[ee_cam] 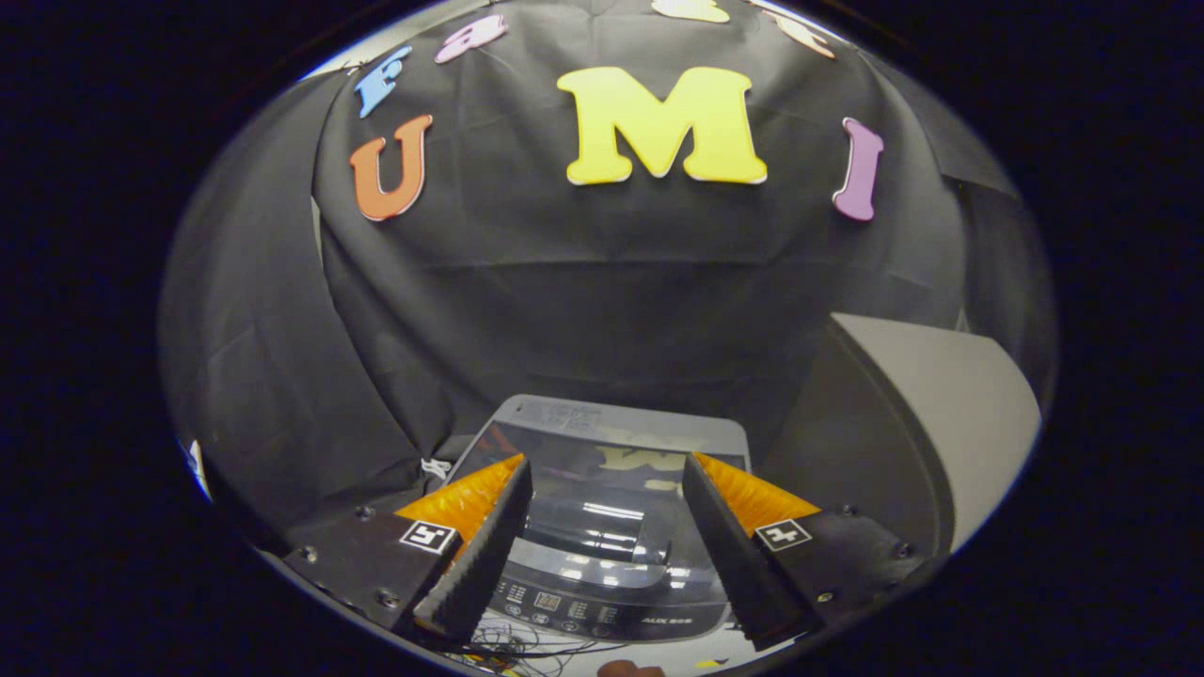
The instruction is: Put the clothes into the washing machine and then close the washing machine lid.
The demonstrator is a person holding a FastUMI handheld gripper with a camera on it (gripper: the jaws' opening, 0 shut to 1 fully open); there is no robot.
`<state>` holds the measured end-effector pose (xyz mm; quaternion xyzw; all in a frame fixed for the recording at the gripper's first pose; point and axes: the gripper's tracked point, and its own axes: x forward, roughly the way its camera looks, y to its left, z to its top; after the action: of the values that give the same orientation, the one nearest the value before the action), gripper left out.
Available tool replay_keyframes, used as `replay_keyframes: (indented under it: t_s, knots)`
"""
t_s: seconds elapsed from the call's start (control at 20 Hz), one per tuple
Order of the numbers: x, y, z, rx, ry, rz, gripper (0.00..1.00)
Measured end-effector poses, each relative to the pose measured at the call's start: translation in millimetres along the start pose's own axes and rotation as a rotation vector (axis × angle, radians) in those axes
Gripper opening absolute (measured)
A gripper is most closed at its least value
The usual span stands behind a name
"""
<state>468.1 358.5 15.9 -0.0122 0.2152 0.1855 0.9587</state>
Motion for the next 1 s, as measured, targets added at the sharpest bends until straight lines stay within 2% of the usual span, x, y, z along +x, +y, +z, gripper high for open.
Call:
replay_keyframes:
  t_s: [0.45, 0.7, 1.0]
  knots:
    - [-123.5, -43.6, 0.5, -0.103, -0.226, -0.033, 1.0]
    - [-178.6, -59.4, -24.0, -0.032, -0.264, -0.06, 1.0]
    - [-222.2, -51.3, -46.2, -0.074, -0.294, -0.052, 1.0]
